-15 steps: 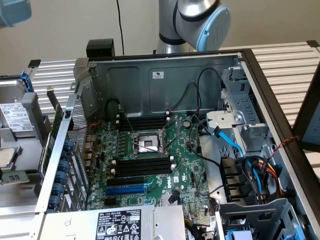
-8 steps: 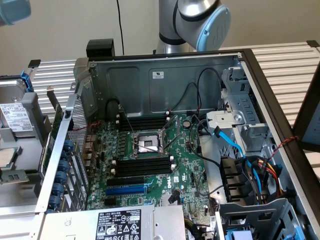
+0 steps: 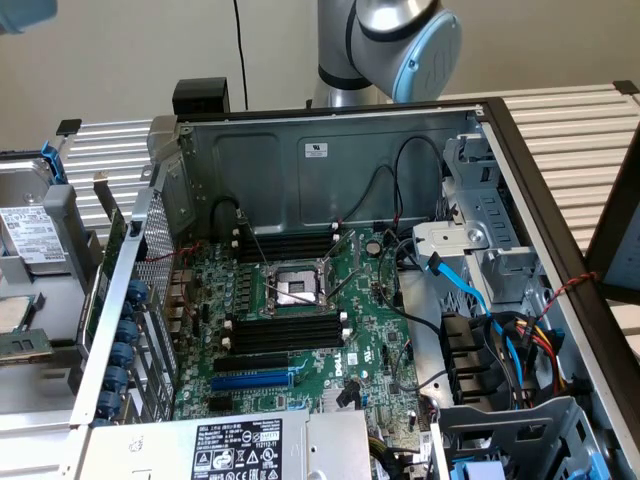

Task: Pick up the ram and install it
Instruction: 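Pick up the ram and move it above insertion slot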

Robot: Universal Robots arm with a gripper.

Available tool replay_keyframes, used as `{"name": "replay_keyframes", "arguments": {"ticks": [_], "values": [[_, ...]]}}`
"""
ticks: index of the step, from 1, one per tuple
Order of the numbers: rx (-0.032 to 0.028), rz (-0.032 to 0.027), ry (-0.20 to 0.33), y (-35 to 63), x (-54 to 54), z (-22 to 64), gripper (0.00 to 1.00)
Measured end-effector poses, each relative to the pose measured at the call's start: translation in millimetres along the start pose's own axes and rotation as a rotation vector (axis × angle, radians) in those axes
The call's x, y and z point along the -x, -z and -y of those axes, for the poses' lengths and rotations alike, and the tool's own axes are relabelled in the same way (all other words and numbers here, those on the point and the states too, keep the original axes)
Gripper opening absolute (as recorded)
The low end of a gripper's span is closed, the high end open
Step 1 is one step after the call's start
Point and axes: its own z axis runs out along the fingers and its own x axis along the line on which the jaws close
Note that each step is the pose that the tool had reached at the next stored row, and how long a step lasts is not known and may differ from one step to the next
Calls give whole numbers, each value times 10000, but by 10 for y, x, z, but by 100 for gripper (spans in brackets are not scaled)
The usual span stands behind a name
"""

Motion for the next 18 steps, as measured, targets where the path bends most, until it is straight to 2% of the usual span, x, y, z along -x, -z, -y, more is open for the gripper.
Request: {"name": "replay_keyframes", "arguments": {"ticks": [9,15,18], "values": [[0,-13,1,213,-10,-5,14],[-1,-36,-1,455,-20,-13,14],[-1,-52,-1,525,-23,-15,14]]}}
